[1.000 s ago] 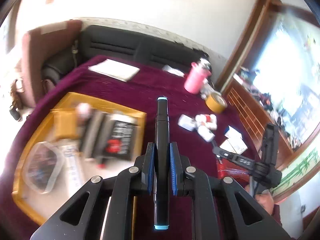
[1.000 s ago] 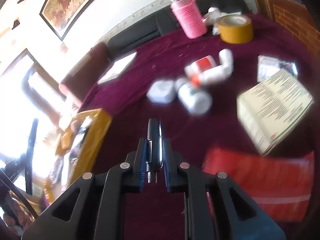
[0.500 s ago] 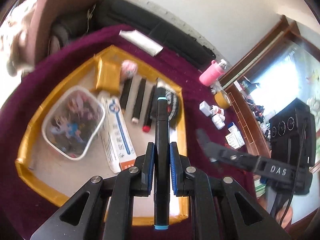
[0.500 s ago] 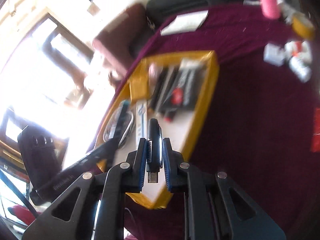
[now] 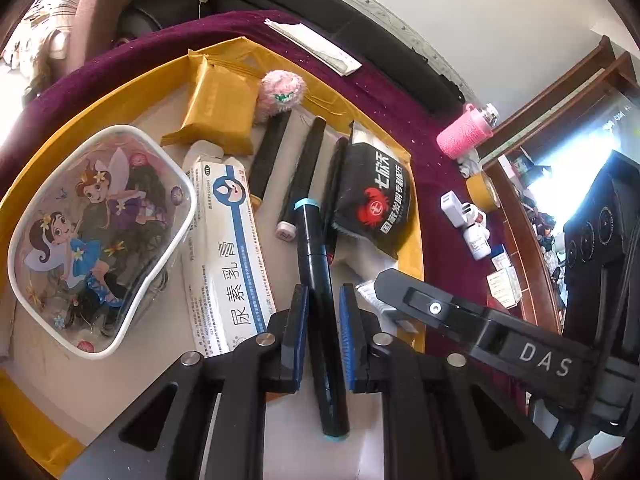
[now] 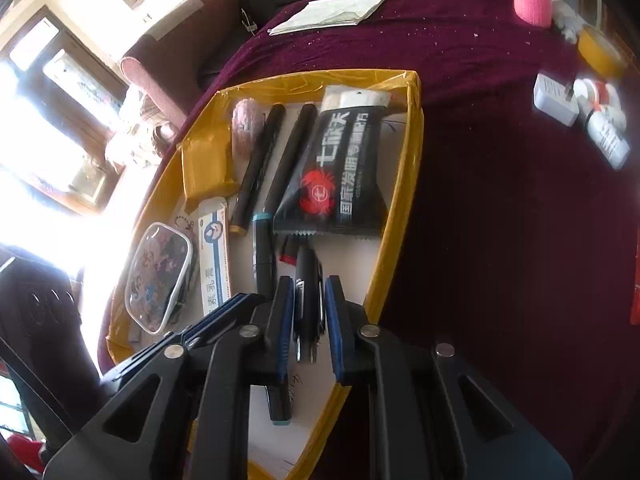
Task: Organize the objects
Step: 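Lay the marker in the tray beside the ointment box and open the left tool, then move the left tool to the red foil packet and grasp it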
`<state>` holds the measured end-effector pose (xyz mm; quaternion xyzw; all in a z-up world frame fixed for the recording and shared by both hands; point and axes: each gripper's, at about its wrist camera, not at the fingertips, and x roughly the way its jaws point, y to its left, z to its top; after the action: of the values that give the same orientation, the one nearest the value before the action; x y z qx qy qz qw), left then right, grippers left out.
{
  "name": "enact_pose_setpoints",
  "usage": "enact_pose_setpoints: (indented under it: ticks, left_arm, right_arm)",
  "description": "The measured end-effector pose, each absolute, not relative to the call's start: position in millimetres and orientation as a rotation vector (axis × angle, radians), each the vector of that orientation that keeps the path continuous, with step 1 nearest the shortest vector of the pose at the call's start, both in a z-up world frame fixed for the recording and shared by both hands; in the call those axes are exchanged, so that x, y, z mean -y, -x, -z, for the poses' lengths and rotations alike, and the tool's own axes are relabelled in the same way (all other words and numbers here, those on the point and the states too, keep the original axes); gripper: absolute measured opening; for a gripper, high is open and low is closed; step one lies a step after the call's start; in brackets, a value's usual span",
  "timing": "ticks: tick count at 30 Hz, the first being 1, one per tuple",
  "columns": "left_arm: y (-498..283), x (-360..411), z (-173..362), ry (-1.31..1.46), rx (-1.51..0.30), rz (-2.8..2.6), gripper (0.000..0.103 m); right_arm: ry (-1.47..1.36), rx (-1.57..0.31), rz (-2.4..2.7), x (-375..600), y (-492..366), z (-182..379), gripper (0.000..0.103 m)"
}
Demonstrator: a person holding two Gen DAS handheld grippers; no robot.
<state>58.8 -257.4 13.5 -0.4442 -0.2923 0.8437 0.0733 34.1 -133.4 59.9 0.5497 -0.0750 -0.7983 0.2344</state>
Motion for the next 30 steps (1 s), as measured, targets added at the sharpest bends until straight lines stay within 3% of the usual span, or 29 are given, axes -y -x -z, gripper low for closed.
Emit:
enact_pose_setpoints:
  ticks: [6,12,17,20,24,27,30]
  left_arm:
    - [-65.5,261.6,-19.6,1.286,0.846,-2.601,0.045]
    - [-72.3,260.2,-21.2,1.283,0.857,-2.641,0.046]
    - [-94.5,250.0,-59.9,1.122,0.753,-2.788,0.047]
    - [-105.6,236.2,-90.2,1.053,0.662,-2.838,0.066]
    - [-112.3,208.6,-117.5,0.986,0.645,-2.729,0.072]
    - [-104.9,182.2,-118.6,1.023,0.61,-2.605,0.072]
    - [-96.6,150.3,-105.4,1.09,0.574,-2.448,0.071]
  right_arm:
    - [-1.448,0.19,2.225,124.1,-36.4,-74.4,0.023]
    - [-1.384,0.241,2.276,90.7,-40.2,-87.4,0.028]
    - [-1.32,0.215,2.384,49.8,-41.9,-103.5,0.028]
    - [-1.291,0.142,2.49,5.7,-47.5,-111.2,0.035]
    - [-1.291,0.091,2.667,-67.3,-48.0,-110.3,0.04]
    - [-1.354,0.267,2.766,-139.8,-42.4,-104.5,0.041]
    - [-1.432,0.531,2.808,-217.0,-32.5,-90.9,0.05]
